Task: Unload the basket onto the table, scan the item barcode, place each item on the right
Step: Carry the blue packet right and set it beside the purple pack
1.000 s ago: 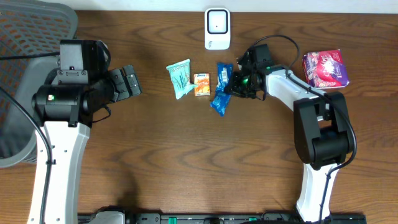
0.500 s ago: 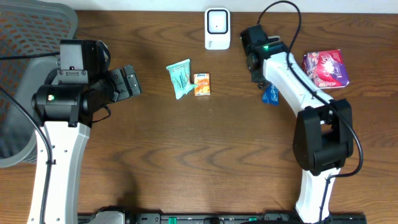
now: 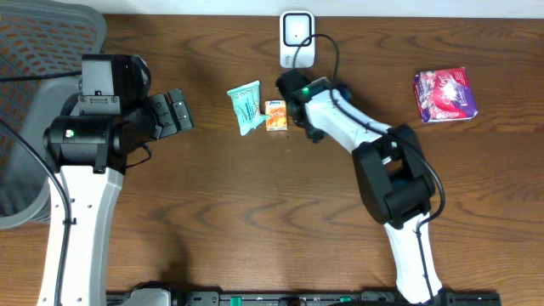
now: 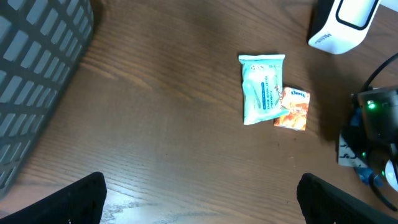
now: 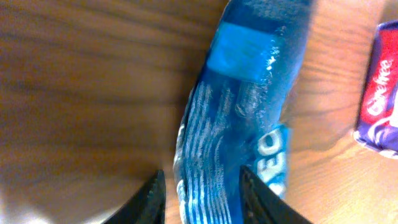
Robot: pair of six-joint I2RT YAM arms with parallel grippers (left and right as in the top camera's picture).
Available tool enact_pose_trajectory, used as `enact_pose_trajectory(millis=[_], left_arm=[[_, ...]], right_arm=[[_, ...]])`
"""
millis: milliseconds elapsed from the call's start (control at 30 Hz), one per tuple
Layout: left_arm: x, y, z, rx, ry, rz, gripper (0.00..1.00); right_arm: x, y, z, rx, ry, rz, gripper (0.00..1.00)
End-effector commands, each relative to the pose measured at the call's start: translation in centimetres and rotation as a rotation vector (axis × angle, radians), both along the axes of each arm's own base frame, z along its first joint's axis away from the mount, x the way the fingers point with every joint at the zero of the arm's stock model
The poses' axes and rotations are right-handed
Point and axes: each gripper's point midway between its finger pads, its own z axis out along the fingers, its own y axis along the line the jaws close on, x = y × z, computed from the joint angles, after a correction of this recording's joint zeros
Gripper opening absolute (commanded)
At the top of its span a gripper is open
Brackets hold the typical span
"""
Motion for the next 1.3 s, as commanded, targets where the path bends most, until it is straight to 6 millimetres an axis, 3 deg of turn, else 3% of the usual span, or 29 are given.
enact_pose_trajectory(millis=[0,133,233,400,533,633,733,767,800,833,900,1033,1200,1267], left_arm=[[-0.1,0.2,0.1,0.004,-0.001,0.007,0.98],[-0.1,0.2,0.1,0.004,-0.001,0.007,0.98],[-0.1,0.2,0.1,0.004,-0.001,0.007,0.98],[-0.1,0.2,0.1,0.004,-0.001,0.007,0.98],[-0.1,0.2,0.1,0.004,-0.001,0.007,0.98],[-0.1,0.2,0.1,0.004,-0.001,0.007,0.98],[-0.1,0.2,0.1,0.004,-0.001,0.007,0.98],[-0.1,0.2,0.1,0.004,-0.001,0.007,0.98],[-0.1,0.2,0.1,0.004,-0.001,0.007,0.98],[-0.1,0.2,0.1,0.004,-0.001,0.007,0.98],[-0.1,0.2,0.1,0.004,-0.001,0.007,0.98],[-0.1,0.2,0.1,0.004,0.0,0.007,0.98],[-0.1,0.2,0.1,0.004,0.0,0.007,0.98],[-0.1,0.2,0.1,0.004,-0.001,0.007,0.98]], right_arm=[[0.8,4.1,3.3,0.128,-0.033,0.029,0.64],[2.1,4.8,6.8,0.21,-0.044,0.016,0.67],[3.0,3.1,7.8,0.295,-0.014,-0.039,0.68],[2.7,0.0,6.2,0.536,0.181,-0.021,0.66],[2.0,-2.3,4.7,0.752,0.286,-0.023,0.53],[1.7,-3.8,3.1,0.802,0.298,-0.072,0.48],[1.3,-4.2,1.2,0.876,0.306,-0.094,0.42],[0.8,-3.1,-0.2,0.978,0.315,-0.082,0.29],[0.6,-2.5,-0.7,1.006,0.315,-0.072,0.25],[0.5,-2.2,-0.9,1.013,0.316,-0.066,0.22],[0.4,-1.8,-1.1,0.996,0.319,-0.054,0.01],[1.3,-1.1,0.2,0.976,0.292,-0.039,0.01],[4.2,-5.2,2.9,0.742,0.141,-0.199,0.01],[5.5,-9.2,5.0,0.545,0.014,-0.307,0.01]])
